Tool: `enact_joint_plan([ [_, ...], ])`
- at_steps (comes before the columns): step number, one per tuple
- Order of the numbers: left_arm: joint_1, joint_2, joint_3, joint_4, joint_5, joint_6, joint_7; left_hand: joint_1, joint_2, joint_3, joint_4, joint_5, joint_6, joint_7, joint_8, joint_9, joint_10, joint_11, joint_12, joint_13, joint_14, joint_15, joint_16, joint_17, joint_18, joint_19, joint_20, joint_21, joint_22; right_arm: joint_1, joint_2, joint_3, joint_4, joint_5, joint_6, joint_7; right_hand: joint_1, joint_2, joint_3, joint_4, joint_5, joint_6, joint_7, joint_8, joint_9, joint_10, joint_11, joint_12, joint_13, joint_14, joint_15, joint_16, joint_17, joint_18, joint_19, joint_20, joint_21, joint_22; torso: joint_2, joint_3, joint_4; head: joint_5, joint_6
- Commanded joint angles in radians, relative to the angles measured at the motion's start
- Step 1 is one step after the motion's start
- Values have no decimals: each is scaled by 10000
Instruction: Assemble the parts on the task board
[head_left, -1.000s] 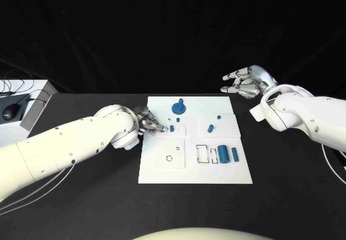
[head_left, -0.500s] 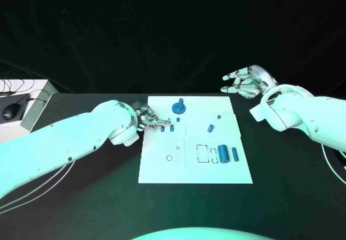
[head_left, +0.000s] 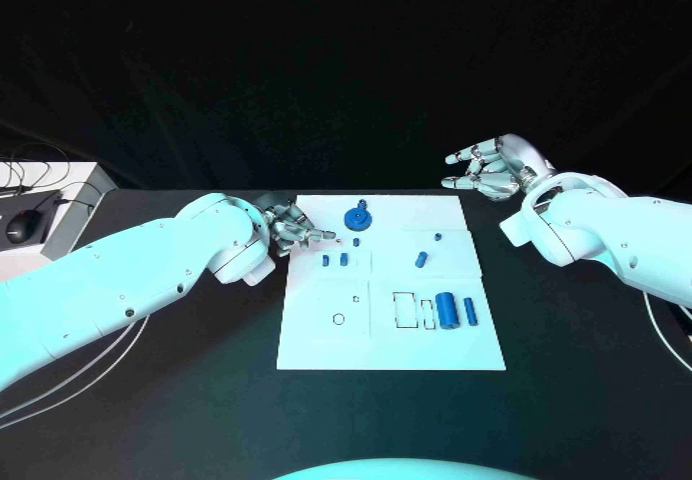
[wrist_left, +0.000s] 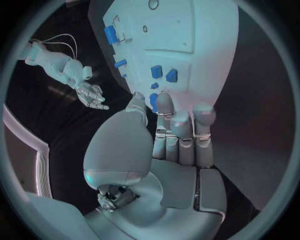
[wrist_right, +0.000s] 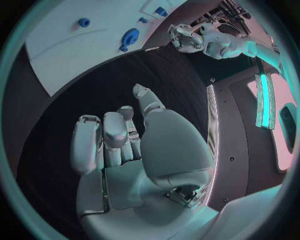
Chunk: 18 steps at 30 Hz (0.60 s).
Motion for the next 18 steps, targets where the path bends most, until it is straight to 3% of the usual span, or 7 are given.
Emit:
enact_joint_plan([
  [1, -3, 33, 27, -150, 1369, -881, 1875, 1030, 404, 685, -617, -12, -437, 322, -503, -774, -902, 346, -792, -628, -944, 338, -970, -646, 71, -844, 357, -1171, -686, -9, -6, 3, -4, 17, 15, 165, -63, -3, 13, -3, 56, 32, 75, -57, -4, -30, -60, -11, -18, 30, 4, -47, -10, 4, 776, -21, -45, 1900, 1, -5, 1, -19, 70],
  [6, -5, 243, 19, -484, 1281, -936, 3619, 2016, 429, 1974, -1451, 7, -492, 654, -1148, -2817, -1343, 726, -2349, -2542, -1967, 761, -2263, -1757, 80, -1441, 828, -2565, -1605, -18, 0, 3, -30, 143, -135, 338, -54, 11, 72, -44, 64, 51, 73, -55, -4, -129, -63, -153, -143, 3, 0, -158, -109, 25, 751, -20, -164, 1871, -12, -10, 7, -36, 133],
  [10, -1, 437, -99, -752, 521, -560, 4562, 1893, -34, 2239, -1639, -22, -955, 635, -1147, -3800, -1816, 1131, -3270, -3633, -2796, 1173, -3485, -2735, -22, -2140, 1161, -3510, -2174, -26, 16, 3, -70, 306, -232, 518, -56, -8, 138, -134, 68, 116, 42, -50, -2, -157, -125, -744, -798, -59, -46, -621, -442, 99, 677, -48, -638, 1758, 6, -14, -6, -55, 224],
  [12, 1, 531, -162, -861, 101, -427, 4835, 1550, -377, 2244, -1552, 154, -734, 544, -1163, -4448, -1819, 1332, -3740, -4472, -2741, 1373, -4447, -3701, 61, -1929, 1425, -4035, -2663, -28, 22, 3, -95, 392, -276, 589, -30, 12, 198, -158, 73, 99, 25, -48, -4, -39, -169, -1350, -1448, -202, -82, -1350, -1034, 255, 531, -63, -1575, 1507, 2, -9, 4, -53, 251],
  [13, 2, 592, -192, -927, -171, -400, 4983, 1520, -424, 2255, -1558, -31, -737, 496, -1153, -4595, -1854, 1365, -3837, -4645, -2651, 1381, -4580, -3870, 99, -1878, 1454, -4132, -2755, -29, 26, 3, -111, 434, -300, 628, -35, -1, 242, -160, 49, 99, 17, -40, -2, 257, -212, -1894, -2105, -234, -123, -2016, -1528, 337, 418, -85, -2424, 1228, -3, -5, 8, -52, 283],
  [15, 3, 718, -238, -1065, -707, -366, 5217, 1473, -536, 2322, -1623, 19, -724, 420, -1152, -5173, -1814, 1428, -4044, -5209, -2361, 1424, -5050, -4488, 226, -1628, 1573, -4453, -3071, -30, 40, 2, -145, 521, -339, 703, -14, -54, 284, -172, 64, 75, 6, -51, -7, 353, -227, -2420, -2779, -213, -143, -2353, -1674, 379, 452, -140, -3147, 981, -7, -3, 13, -54, 314],
  [18, 8, 939, -361, -1311, -1624, -378, 5503, 1470, -594, 2349, -1722, -59, -589, 350, -1157, -5576, -1876, 1425, -4229, -5196, -2244, 1425, -5246, -4833, 287, -1447, 1602, -4580, -3185, -32, 67, 2, -200, 656, -409, 817, 16, -35, 411, -180, 65, 97, 11, -32, -4, 529, -227, -3283, -3811, -405, -121, -2843, -1842, 519, 260, -114, -4630, 489, -4, -21, 5, -53, 378],
])
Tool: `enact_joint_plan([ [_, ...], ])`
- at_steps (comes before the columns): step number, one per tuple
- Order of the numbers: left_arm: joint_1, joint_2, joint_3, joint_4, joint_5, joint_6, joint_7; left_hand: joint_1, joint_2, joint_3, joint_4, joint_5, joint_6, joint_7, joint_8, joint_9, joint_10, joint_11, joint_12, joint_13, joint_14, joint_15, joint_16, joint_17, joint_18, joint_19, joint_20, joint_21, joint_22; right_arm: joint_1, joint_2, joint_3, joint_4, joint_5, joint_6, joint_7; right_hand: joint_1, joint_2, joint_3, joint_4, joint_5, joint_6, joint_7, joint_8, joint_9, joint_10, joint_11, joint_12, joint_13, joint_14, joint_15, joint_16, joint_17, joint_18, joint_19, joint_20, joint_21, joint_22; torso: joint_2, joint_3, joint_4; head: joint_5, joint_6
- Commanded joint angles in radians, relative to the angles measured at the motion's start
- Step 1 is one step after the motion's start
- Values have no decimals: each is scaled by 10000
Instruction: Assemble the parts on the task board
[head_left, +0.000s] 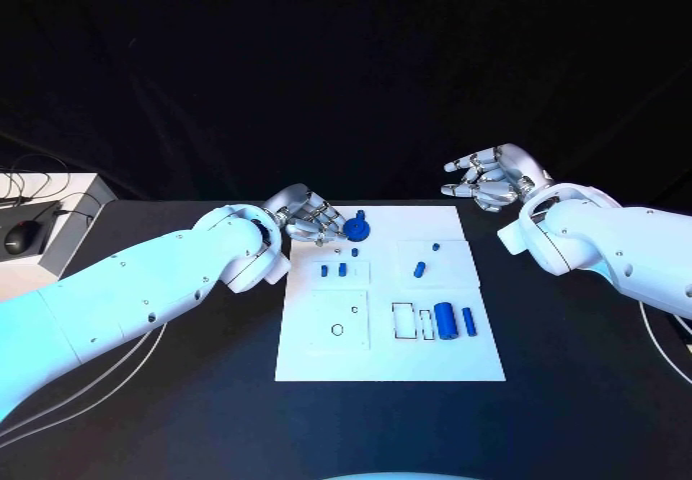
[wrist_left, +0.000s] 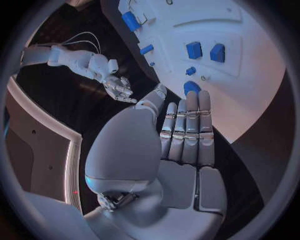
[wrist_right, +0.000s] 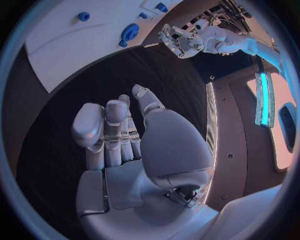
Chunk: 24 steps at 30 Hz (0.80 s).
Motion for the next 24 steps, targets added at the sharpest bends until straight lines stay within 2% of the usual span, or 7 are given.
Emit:
enact_joint_plan([
  [1, 10, 202, -95, -206, -1820, 162, 1205, 14, -100, 27, -103, -31, 54, -6, -39, -338, -83, 63, -159, -25, 135, 11, -122, -267, 139, 137, 12, -87, -74, -7, 34, 3, -44, 338, -221, 460, -10, -42, 110, 3, 43, -3, 27, -47, -8, 223, -26, -712, -888, -98, 20, -463, -183, 256, 247, -43, -1278, 354, -2, -13, 2, 2, 94],
  [6, 65, 577, -333, -585, -3262, 120, 1401, 27, -155, 12, -235, -2, 126, -26, -29, -726, -167, 24, -296, -24, 470, -92, 235, -323, 209, 510, -77, 192, 170, -9, 98, 3, -101, 446, -277, 578, -8, -59, 215, -32, 38, 54, 31, -47, -10, 447, 9, -1603, -2139, -206, 53, -894, -255, 298, 203, -35, -2495, -85, 21, 3, -20, 17, 209],
  [12, 134, 948, -541, -905, -4524, 171, 1296, -20, -142, 88, -322, -22, 197, -73, -23, -823, -93, -68, -347, -19, 470, -265, 2078, 505, 216, 689, -306, 1348, 1319, -11, 155, 3, -125, 531, -275, 633, -21, -58, 201, -80, 34, 57, 33, -48, -14, 579, 6, -1710, -2774, -130, 42, -1112, -168, 259, 354, -67, -2639, 17, 38, 6, -32, 26, 260],
  [13, 144, 1012, -570, -964, -4730, 196, 1227, -36, -223, 68, -337, -27, 73, -148, -49, -843, -447, -45, -519, -34, 424, -294, 2296, 586, 209, 611, -310, 1447, 1452, -12, 163, 3, -127, 543, -272, 638, -22, -57, 197, -80, 35, 57, 32, -47, -14, 572, 8, -1687, -2804, -114, 41, -1142, -162, 258, 370, -69, -2649, 47, 46, 6, -39, 25, 254],
  [15, 158, 1093, -604, -1046, -4988, 258, 1113, -57, -268, 81, -325, -8, -57, -240, -45, -842, -726, -230, -554, -15, 394, -468, 2754, 727, 204, 566, -371, 1667, 1699, -12, 172, 3, -128, 556, -270, 643, -24, -54, 188, -79, 37, 58, 30, -45, -13, 559, 13, -1643, -2863, -84, 38, -1201, -150, 257, 402, -71, -2669, 107, 37, 9, -29, 17, 248],
  [21, 197, 1279, -664, -1236, -5459, 235, 860, -82, -234, 435, -302, -28, 211, -156, -26, -836, -397, -245, -271, -32, 306, -598, 5174, 983, 283, 525, -596, 3010, 3094, -12, 186, 3, -120, 572, -251, 635, -7, -52, 177, -77, 44, 46, 33, -46, -14, 532, 2, -1510, -3057, -46, 39, -1311, -3, 251, 459, -67, -2865, 355, 33, 12, -15, -24, 222],
  [24, 219, 1354, -674, -1293, -5563, 45, 812, -37, -253, 582, -366, -9, 240, -173, -43, -838, -300, -257, -284, -27, 342, -589, 5413, 726, 338, 450, -570, 3108, 3265, -12, 193, 3, -116, 574, -230, 624, -7, -52, 177, -77, 44, 46, 33, -46, -14, 532, 2, -1510, -3057, -46, 39, -1311, -3, 251, 459, -67, -2865, 355, 34, 7, -17, -36, 210],
])
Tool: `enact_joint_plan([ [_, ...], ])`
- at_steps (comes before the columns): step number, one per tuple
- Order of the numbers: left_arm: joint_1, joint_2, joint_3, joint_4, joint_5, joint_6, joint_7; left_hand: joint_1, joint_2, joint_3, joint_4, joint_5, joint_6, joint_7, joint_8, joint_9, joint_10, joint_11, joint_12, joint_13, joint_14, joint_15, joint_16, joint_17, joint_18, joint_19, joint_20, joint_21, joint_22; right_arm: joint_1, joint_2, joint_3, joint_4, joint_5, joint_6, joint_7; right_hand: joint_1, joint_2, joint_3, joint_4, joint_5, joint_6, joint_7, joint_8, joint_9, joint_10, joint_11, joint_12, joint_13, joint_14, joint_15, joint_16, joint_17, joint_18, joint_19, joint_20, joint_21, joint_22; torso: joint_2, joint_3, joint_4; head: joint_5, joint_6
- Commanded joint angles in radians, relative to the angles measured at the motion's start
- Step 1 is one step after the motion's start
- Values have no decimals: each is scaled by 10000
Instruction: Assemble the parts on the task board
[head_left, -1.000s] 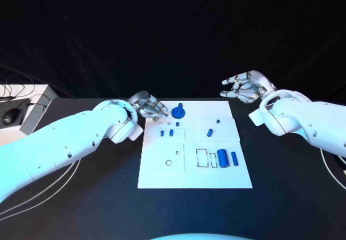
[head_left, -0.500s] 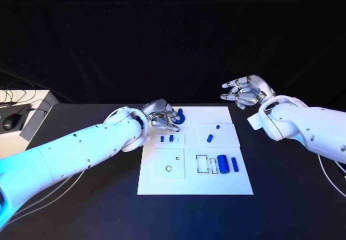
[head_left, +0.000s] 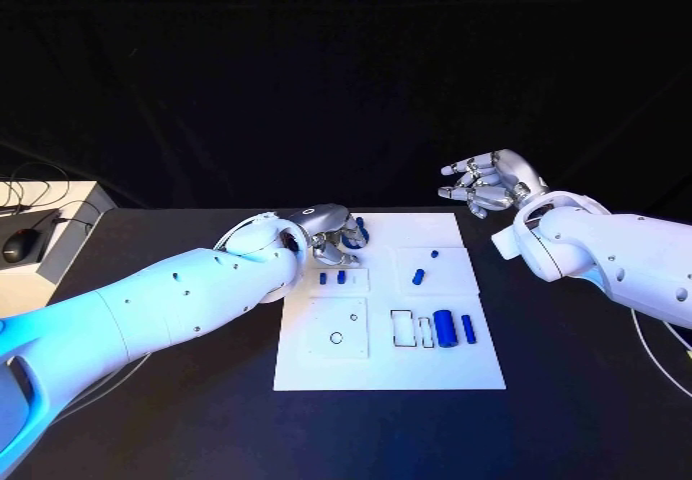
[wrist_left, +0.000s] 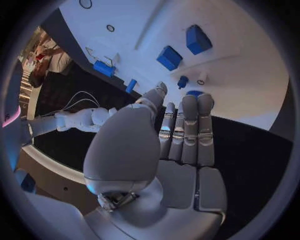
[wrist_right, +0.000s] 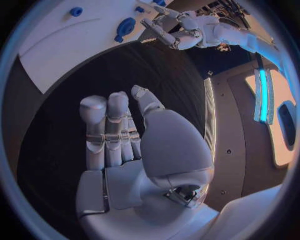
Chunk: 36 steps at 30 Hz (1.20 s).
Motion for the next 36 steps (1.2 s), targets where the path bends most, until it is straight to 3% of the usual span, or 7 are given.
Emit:
enact_joint_plan([
  [1, 35, 95, -4, -44, -709, -111, -156, 85, -36, 227, -42, -11, 132, -8, -43, -8, 150, -43, 6, -12, -24, -15, 161, -234, 199, -85, 7, 78, 139, -4, 17, 3, 12, 62, 12, 161, -7, -52, -10, -28, 44, -33, 71, -46, -14, 75, -95, 29, -8, 66, 28, -13, 8, 26, 462, -70, -32, 351, -3, -4, 9, -23, -22],
  [19, 116, 453, -26, -494, -948, 637, -574, -216, -259, 1735, -240, 0, 619, 111, -54, -6, 964, -79, -540, -7, 325, -6, 1166, -1220, 374, 190, -28, 484, 711, -3, 55, 4, 44, 61, 40, 134, -14, -52, -18, -14, 49, -25, 68, -47, -13, 88, -97, 38, -51, 103, 22, -46, 30, 19, 494, -75, -58, 449, 25, 0, -11, -43, -107],
  [28, 115, 567, -48, -609, -953, 848, -614, -358, -275, 1531, -196, -10, 515, 137, -51, -9, 942, -36, -551, -8, 374, 49, 1305, -1375, 432, 239, 29, 484, 772, -3, 69, 4, 66, 57, 45, 134, -14, -52, -18, -14, 49, -25, 68, -47, -13, 88, -97, 38, -51, 103, 22, -46, 30, 19, 494, -75, -58, 449, 24, -10, -12, -67, -163],
  [36, 113, 602, -59, -713, -954, 989, -723, -286, -207, 1331, -158, -10, 485, 276, -47, -9, 876, 119, -533, -7, 366, 198, 1442, -1526, 566, 276, 171, 452, 832, -3, 67, 4, 78, 50, 44, 137, -14, -52, -20, -13, 51, -24, 68, -47, -13, 89, -98, 39, -57, 108, 21, -54, 36, 18, 499, -76, -67, 468, 14, -4, 5, -79, -198],
])
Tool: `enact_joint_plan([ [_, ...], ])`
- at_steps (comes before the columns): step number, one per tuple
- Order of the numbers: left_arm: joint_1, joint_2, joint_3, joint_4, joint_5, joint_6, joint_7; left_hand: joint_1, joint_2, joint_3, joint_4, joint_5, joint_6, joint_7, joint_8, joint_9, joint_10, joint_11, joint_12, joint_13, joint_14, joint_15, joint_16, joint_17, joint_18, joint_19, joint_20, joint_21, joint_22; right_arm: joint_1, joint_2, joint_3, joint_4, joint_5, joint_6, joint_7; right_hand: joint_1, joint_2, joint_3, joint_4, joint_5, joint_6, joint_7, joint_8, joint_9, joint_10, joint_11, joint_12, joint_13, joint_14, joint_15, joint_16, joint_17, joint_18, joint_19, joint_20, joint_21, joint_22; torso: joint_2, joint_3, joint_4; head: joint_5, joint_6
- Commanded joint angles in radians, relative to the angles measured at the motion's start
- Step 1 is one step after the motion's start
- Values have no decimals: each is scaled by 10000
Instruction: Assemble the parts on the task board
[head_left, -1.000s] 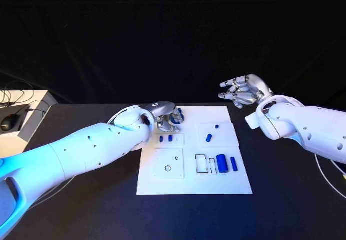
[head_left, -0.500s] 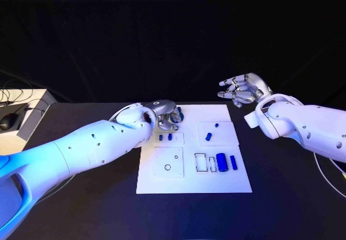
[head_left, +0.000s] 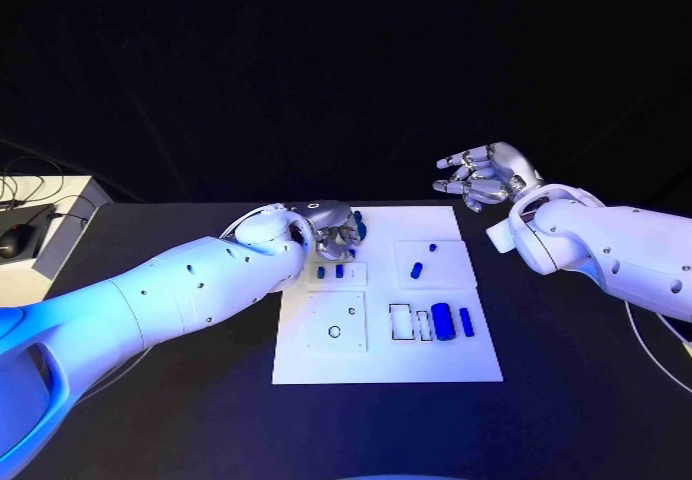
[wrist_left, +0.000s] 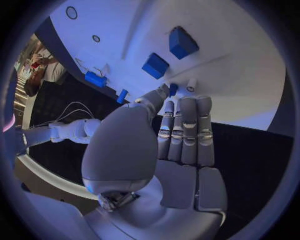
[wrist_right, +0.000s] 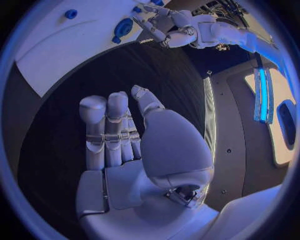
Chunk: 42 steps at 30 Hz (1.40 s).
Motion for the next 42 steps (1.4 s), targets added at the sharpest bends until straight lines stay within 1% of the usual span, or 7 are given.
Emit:
enact_joint_plan([
  [1, 11, 48, -1, -40, -91, 298, -115, 1, 74, 26, -14, -7, 52, 132, -51, -13, 64, 98, -34, -12, 19, 82, 86, -19, 188, 26, 67, 26, 27, -3, 7, 4, 21, -10, 43, 124, -12, -51, -30, -7, 59, 6, 49, -45, -12, 41, -70, 48, -38, 93, -19, -88, 48, 72, 524, -82, -105, 563, 2, 2, 11, -10, -12],
  [10, 6, 129, -15, -118, -92, 347, -83, -24, 25, 780, -124, -4, 165, 181, -52, -14, 329, 25, -63, -11, 86, 27, 208, -86, 240, 57, 42, 129, 189, -3, 12, 4, 35, -11, 45, 129, -12, -51, -30, -7, 59, 6, 49, -45, -12, 41, -70, 48, -38, 93, -19, -88, 48, 72, 524, -82, -105, 563, 18, 4, -1, -2, -32],
  [21, -1, 202, -44, -172, -46, 272, 4, -102, 45, 927, -179, -5, 137, 193, -52, -18, 470, -20, -86, -9, 160, -10, 210, -125, 214, 90, -3, 154, 254, -3, 21, 4, 44, -16, 43, 135, -10, -47, -27, -9, 63, 12, 47, -45, -12, 48, -74, 52, -42, 104, -21, -96, 56, 69, 529, -83, -103, 594, 2, 16, 11, -23, -71],
  [28, -1, 200, -47, -157, -32, 493, -76, -98, 64, 955, -193, -6, 160, 204, -50, -16, 476, -23, -84, -9, 188, -13, 225, -121, 210, 99, -9, 161, 271, -3, 26, 4, 42, -27, 40, 143, -10, -46, -21, -12, 69, 11, 47, -47, -14, 46, -73, 42, -53, 99, -20, -112, 56, 71, 524, -82, -151, 604, 3, 12, 3, -22, -85],
  [35, -1, 204, -49, -159, -29, 665, -159, 46, 281, 1073, -311, -4, 342, 269, -53, -17, 1035, -208, -21, 20, 344, -149, 315, -79, 184, 197, -100, 290, 370, -3, 26, 4, 39, -39, 30, 150, -10, -46, -21, -12, 69, 11, 47, -47, -14, 46, -73, 42, -53, 99, -20, -112, 56, 71, 524, -82, -151, 604, -6, 4, 2, -25, -89],
  [39, -1, 214, -49, -166, 22, 535, -114, 90, 478, 1085, -481, -5, 424, 280, -55, -17, 1306, -273, -111, 8, 579, -237, 242, 23, 51, 439, -262, 669, 586, -3, 32, 4, 37, -68, 24, 158, -10, -46, -21, -12, 69, 11, 47, -47, -14, 46, -73, 42, -53, 99, -20, -112, 56, 71, 524, -82, -151, 604, -8, 1, 12, -33, -94],
  [42, -2, 217, -49, -181, 56, 411, -89, 97, 542, 1106, -538, -9, 488, 292, -48, -12, 1376, -303, -104, 11, 672, -255, 201, 74, 7, 544, -293, 822, 665, -3, 36, 4, 36, -76, 22, 161, -22, -51, -15, -14, 75, 20, 47, -45, -13, 54, -73, 32, -66, 96, -19, -134, 55, 70, 525, -80, -197, 630, -9, 3, 7, -27, -95],
])
